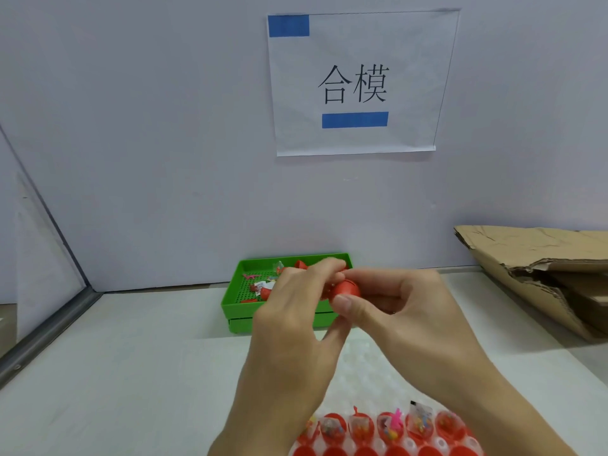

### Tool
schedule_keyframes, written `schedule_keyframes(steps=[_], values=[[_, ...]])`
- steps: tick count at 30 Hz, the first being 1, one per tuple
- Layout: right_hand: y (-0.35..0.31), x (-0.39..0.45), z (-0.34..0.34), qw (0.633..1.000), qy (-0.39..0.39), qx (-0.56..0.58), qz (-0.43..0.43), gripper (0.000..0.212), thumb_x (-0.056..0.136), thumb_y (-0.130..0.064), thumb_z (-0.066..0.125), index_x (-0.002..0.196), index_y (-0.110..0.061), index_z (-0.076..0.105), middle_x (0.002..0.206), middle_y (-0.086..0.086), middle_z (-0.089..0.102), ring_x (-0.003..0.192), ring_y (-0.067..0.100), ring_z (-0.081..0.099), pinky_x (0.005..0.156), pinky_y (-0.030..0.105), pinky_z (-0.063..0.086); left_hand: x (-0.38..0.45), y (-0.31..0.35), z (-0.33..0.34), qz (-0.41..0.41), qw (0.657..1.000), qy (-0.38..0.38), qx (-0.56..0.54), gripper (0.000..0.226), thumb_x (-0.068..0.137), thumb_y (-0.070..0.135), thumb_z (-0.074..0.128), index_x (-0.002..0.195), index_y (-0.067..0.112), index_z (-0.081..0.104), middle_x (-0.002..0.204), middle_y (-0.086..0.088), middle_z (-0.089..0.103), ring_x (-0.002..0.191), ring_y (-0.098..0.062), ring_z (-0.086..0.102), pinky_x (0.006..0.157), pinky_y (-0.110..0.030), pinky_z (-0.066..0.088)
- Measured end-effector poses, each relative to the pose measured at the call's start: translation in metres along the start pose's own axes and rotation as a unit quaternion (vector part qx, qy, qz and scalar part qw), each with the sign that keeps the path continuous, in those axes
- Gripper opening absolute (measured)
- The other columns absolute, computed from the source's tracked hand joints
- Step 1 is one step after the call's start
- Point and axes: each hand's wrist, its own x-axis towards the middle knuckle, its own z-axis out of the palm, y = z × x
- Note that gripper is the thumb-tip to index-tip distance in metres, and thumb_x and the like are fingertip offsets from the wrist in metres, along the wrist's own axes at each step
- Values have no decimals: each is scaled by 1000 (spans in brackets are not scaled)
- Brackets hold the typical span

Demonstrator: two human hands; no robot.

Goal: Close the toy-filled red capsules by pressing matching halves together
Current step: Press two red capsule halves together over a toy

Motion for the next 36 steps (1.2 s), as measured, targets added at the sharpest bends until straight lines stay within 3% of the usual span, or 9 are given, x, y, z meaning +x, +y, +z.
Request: schedule_keyframes(steps=[4,6,9,13,20,24,28,33,36], values=[[0,0,-3,1000,-17,3,8,31,89,1,68,97,-28,77,90,-9,79,90,7,74,82,17,56,3,-4,-5,-24,997,-17,-69,34,72,24,79,106,24,74,102,18,70,97,-3,65,86,-34,55],[2,1,-6,999,-39,18,16,26,90,-2,68,101,-24,77,93,-6,79,92,9,75,83,17,55,5,-7,-8,-27,996,-30,-82,33,72,25,79,105,24,74,101,15,70,99,-3,65,86,-30,55],[3,1,-11,996,-74,37,25,18,91,-15,70,107,-19,77,98,-2,79,96,14,75,86,18,55,4,-9,-9,-28,995,-49,-86,30,77,26,77,106,23,74,102,14,70,100,-6,66,83,-27,55],[7,4,-14,992,-48,106,40,29,80,-39,78,105,-24,79,99,6,78,95,21,75,90,30,58,3,-8,-8,-83,979,-55,-179,29,80,19,76,107,29,72,103,15,70,101,-10,68,83,-20,56],[10,6,-13,988,-17,153,35,31,67,-38,84,94,-23,79,90,9,78,84,19,75,74,22,57,4,-5,-11,-175,928,-69,-321,26,82,14,68,108,20,71,101,1,74,99,-16,70,80,-17,54],[10,5,-12,994,6,107,23,30,68,-38,84,95,-27,79,93,4,78,86,18,76,71,19,57,5,-9,-13,-193,921,-95,-325,29,83,15,67,111,18,70,101,0,75,100,-17,71,83,-21,55],[11,6,-11,997,40,60,12,27,69,-37,73,91,-23,79,87,-3,79,82,12,75,70,16,56,5,-12,-13,-213,921,-121,-302,25,86,26,65,110,22,70,102,4,76,102,-15,71,90,-35,56],[10,4,-12,999,48,21,0,25,72,-40,67,91,-27,78,86,-7,78,78,8,73,69,16,55,6,-13,-12,-249,895,-137,-344,29,85,31,63,111,21,66,98,1,78,96,-15,73,83,-21,56],[8,4,-13,999,41,2,-4,14,86,-32,66,93,-30,78,87,-9,77,78,5,72,70,15,55,5,-14,-11,-277,869,-147,-383,32,83,32,61,112,17,65,96,-4,78,95,-17,74,78,-19,56]])
